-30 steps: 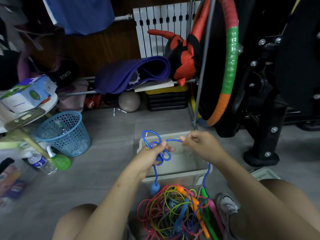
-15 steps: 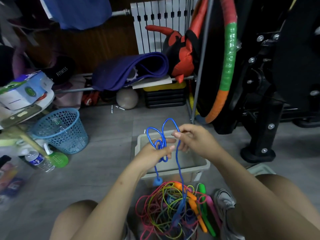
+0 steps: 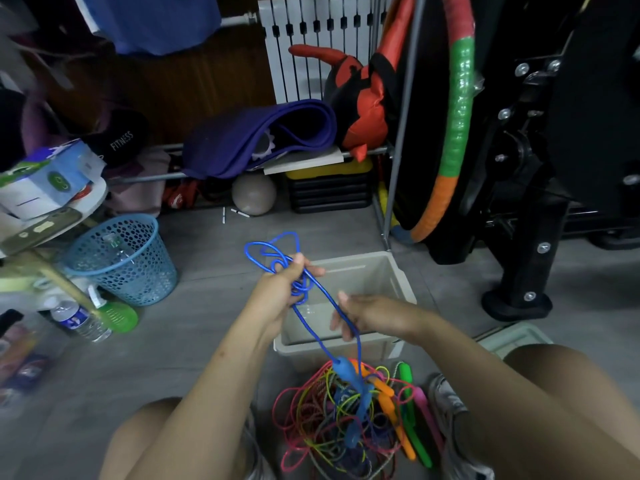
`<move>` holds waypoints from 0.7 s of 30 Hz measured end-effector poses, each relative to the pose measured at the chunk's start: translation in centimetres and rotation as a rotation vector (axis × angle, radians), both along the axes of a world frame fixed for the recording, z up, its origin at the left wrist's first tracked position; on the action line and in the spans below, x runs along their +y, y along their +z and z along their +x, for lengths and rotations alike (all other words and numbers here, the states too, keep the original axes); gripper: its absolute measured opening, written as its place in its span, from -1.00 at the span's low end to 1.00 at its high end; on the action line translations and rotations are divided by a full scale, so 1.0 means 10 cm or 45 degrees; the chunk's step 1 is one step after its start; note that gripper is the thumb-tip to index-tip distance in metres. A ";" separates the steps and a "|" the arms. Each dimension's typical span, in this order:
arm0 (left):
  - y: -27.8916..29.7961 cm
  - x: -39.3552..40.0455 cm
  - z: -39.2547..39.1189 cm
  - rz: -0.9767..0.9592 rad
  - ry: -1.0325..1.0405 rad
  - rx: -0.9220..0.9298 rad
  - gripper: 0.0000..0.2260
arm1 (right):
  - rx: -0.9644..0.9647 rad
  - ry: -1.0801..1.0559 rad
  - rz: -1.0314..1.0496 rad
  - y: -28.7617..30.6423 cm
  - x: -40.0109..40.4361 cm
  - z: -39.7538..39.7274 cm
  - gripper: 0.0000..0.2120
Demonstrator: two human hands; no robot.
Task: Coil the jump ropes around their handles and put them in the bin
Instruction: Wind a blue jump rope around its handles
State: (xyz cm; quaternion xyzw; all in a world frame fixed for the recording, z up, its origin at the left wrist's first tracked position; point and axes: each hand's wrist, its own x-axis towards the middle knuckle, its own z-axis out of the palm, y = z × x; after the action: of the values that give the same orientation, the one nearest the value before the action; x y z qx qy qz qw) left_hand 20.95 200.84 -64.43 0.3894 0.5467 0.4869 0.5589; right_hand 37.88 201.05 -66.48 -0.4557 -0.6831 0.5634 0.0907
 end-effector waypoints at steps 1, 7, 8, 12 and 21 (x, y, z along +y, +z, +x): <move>0.03 0.02 -0.05 0.017 0.083 -0.063 -0.77 | -0.191 0.132 0.076 0.01 0.01 0.05 -0.61; -0.02 0.07 -0.39 0.066 0.009 0.536 -0.70 | -0.458 -0.070 0.396 0.02 0.17 0.29 -0.79; -0.03 0.04 -0.37 0.065 -0.127 0.597 -0.72 | -0.181 -0.251 0.342 0.04 0.17 0.27 -0.76; -0.11 -0.06 -0.11 0.015 -0.574 0.521 -0.75 | 0.509 -0.479 0.260 0.18 0.14 0.15 -0.88; -0.10 -0.12 0.09 0.007 -0.619 0.295 -0.79 | 0.786 -0.627 0.276 0.31 0.18 0.13 -0.91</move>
State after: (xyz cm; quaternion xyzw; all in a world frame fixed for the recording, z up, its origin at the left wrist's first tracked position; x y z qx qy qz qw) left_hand 21.84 199.66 -65.40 0.5640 0.4959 0.2920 0.5921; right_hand 39.21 202.87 -63.39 -0.4031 -0.5497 0.5598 0.4712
